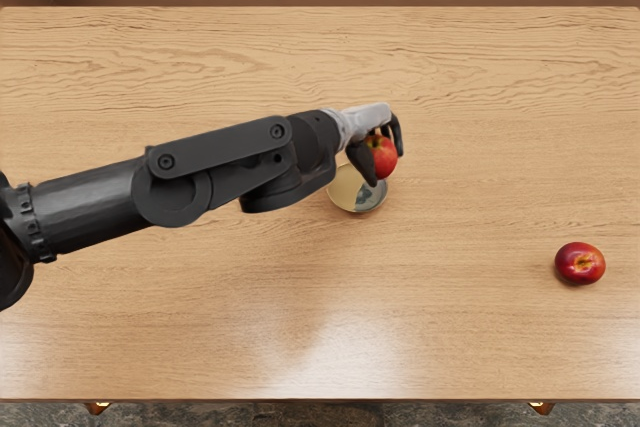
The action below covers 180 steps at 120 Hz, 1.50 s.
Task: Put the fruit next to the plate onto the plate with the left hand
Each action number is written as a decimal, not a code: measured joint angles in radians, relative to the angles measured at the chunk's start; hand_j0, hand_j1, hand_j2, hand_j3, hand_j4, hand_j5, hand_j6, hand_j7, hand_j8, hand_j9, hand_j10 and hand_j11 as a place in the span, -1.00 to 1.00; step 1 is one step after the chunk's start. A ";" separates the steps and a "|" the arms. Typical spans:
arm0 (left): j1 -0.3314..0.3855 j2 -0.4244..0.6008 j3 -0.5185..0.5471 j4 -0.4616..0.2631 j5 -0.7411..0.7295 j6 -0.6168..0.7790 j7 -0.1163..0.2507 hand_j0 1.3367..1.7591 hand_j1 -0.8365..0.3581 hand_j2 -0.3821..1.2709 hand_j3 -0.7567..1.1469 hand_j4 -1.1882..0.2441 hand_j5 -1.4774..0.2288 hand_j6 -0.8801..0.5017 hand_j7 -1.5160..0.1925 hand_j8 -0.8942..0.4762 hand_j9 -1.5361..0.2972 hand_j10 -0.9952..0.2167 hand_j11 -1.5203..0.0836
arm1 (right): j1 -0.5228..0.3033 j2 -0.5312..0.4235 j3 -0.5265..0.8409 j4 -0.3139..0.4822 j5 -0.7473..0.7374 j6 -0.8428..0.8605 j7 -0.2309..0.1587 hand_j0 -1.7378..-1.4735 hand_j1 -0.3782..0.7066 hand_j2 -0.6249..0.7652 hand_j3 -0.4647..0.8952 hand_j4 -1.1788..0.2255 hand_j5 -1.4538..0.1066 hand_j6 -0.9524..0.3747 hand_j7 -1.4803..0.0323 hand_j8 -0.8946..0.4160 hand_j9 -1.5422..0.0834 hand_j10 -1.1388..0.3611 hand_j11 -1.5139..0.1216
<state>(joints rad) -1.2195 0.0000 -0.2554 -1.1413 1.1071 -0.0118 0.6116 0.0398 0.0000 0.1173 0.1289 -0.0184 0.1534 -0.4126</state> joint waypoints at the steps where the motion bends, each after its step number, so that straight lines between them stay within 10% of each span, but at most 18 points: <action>1: 0.000 0.000 0.000 0.000 0.000 0.001 0.000 0.49 -0.16 -0.19 -0.20 -0.11 -0.33 -0.19 -0.28 -0.16 -0.29 -0.30 -0.20 | 0.000 0.000 0.000 0.000 0.000 0.000 0.000 -0.40 -0.95 -0.10 -0.32 0.68 0.86 0.43 0.96 0.36 0.90 0.52 0.85; 76: -0.051 0.116 -0.029 -0.086 -0.015 0.074 -0.001 0.52 0.51 -0.47 -0.20 0.33 0.36 -0.06 0.40 -0.03 0.33 0.25 0.50 | 0.001 0.000 0.001 0.002 0.000 0.001 0.000 -0.40 -0.95 -0.10 -0.32 0.68 0.86 0.44 0.96 0.37 0.90 0.52 0.85; 115: 0.008 0.638 -0.164 -0.434 -0.803 -0.190 -0.001 0.52 0.61 -0.49 -0.20 0.40 0.45 0.01 0.49 0.04 0.41 0.34 0.59 | 0.002 0.000 0.003 0.005 0.001 0.008 0.000 -0.40 -0.95 -0.10 -0.32 0.68 0.86 0.44 0.96 0.36 0.90 0.52 0.85; 144: 0.183 0.963 -0.228 -0.441 -1.364 -0.546 -0.001 0.52 0.67 -0.50 -0.20 0.44 0.49 0.05 0.54 0.08 0.46 0.39 0.64 | -0.004 0.000 0.005 0.014 0.005 0.010 0.000 -0.40 -0.95 -0.10 -0.32 0.68 0.86 0.44 0.96 0.37 0.90 0.52 0.85; 180: 0.260 1.178 -0.227 -0.348 -1.502 -0.597 -0.001 0.52 0.89 -0.53 -0.20 0.59 0.66 0.21 0.70 0.24 0.61 0.56 0.82 | -0.007 0.000 0.005 0.044 0.008 0.011 0.000 -0.40 -0.95 -0.10 -0.32 0.68 0.86 0.44 0.96 0.37 0.90 0.52 0.85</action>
<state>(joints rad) -0.9599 1.1779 -0.4827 -1.4890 -0.3949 -0.6089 0.6109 0.0324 0.0000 0.1222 0.1733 -0.0109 0.1641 -0.4126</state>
